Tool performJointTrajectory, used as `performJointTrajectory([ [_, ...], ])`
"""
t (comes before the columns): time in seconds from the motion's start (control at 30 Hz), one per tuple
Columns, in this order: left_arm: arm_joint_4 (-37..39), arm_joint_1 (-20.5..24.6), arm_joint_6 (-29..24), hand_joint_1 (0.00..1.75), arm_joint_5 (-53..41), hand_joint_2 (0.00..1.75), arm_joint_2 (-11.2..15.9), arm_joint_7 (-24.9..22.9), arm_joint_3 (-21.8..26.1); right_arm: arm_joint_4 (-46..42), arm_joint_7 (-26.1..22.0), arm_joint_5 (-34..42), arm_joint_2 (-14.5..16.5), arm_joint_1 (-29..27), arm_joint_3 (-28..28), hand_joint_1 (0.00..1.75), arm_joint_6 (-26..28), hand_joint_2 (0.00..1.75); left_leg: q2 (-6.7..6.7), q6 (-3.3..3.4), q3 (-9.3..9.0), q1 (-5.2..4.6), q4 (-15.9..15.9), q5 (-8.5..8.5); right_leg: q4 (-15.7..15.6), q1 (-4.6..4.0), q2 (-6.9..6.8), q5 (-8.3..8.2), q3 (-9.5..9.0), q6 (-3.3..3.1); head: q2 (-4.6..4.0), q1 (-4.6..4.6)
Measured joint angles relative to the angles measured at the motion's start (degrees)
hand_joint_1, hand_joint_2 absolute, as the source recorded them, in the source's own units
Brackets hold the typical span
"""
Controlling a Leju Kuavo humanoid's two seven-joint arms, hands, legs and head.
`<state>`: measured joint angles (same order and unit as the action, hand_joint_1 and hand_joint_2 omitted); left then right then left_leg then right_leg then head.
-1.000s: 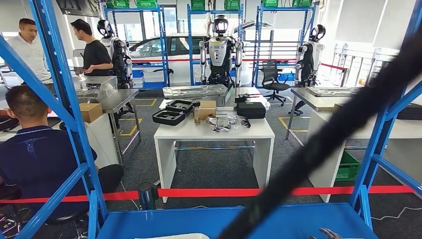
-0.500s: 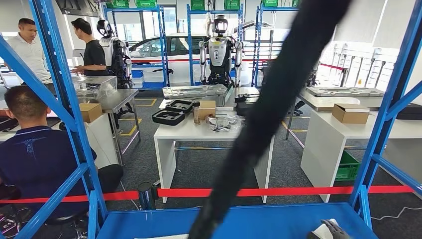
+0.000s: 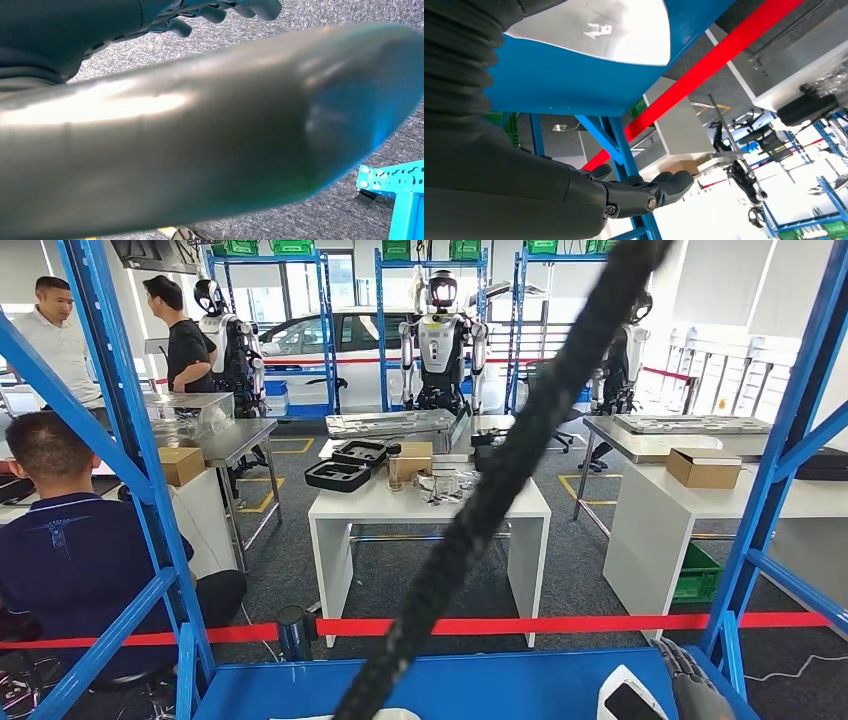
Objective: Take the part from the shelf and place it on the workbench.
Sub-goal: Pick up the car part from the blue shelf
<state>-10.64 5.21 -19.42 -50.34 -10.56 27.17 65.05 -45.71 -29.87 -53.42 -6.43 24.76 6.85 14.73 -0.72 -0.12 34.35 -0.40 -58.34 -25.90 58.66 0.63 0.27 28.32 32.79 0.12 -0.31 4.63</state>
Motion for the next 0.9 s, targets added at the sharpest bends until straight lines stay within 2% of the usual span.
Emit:
performJointTrajectory([
  [0.23,0.01,-0.01,-0.01,0.0,-0.02,0.0,0.0,-0.01,0.0,-1.94,0.02,-0.14,0.33,-0.74,0.0,0.0,-0.25,0.0,0.0,0.0,-0.01,0.0,0.0,0.0,0.0,0.0,0.0,-0.01,-0.01,0.0,0.0,-0.03],
  [0.37,0.0,0.0,-0.04,0.0,-0.01,0.0,0.0,-0.09,0.0,-2.58,0.39,-1.2,0.48,-1.05,0.26,0.0,-2.8,0.0,0.0,0.0,0.0,0.0,0.0,0.0,0.0,0.0,0.0,-0.01,-0.01,0.0,0.01,-0.04],
  [0.6,0.0,-0.01,-0.16,0.0,0.15,0.0,0.0,0.05,0.0,-2.64,4.61,-3.65,0.57,-1.11,2.87,0.0,-5.29,0.0,-0.01,0.0,0.0,0.0,0.0,0.0,0.0,0.0,-0.01,0.0,0.0,0.0,0.01,-0.07],
  [0.73,0.0,-0.01,-0.45,0.0,0.32,0.0,0.0,0.13,0.0,-2.74,10.91,-5.4,0.57,-1.18,3.5,0.0,-3.69,1.75,0.0,0.0,0.0,0.0,0.0,0.0,0.0,0.0,0.0,0.0,0.0,0.0,0.01,-0.07],
  [0.9,0.02,-0.03,-0.83,0.0,0.07,0.0,0.0,-0.07,0.0,-4.49,19.87,-6.32,0.55,-3.18,3.02,0.0,-0.12,1.75,-0.02,0.0,0.0,0.0,-0.01,0.0,-0.03,0.0,-0.01,0.0,-0.01,0.0,0.0,-0.08],
])
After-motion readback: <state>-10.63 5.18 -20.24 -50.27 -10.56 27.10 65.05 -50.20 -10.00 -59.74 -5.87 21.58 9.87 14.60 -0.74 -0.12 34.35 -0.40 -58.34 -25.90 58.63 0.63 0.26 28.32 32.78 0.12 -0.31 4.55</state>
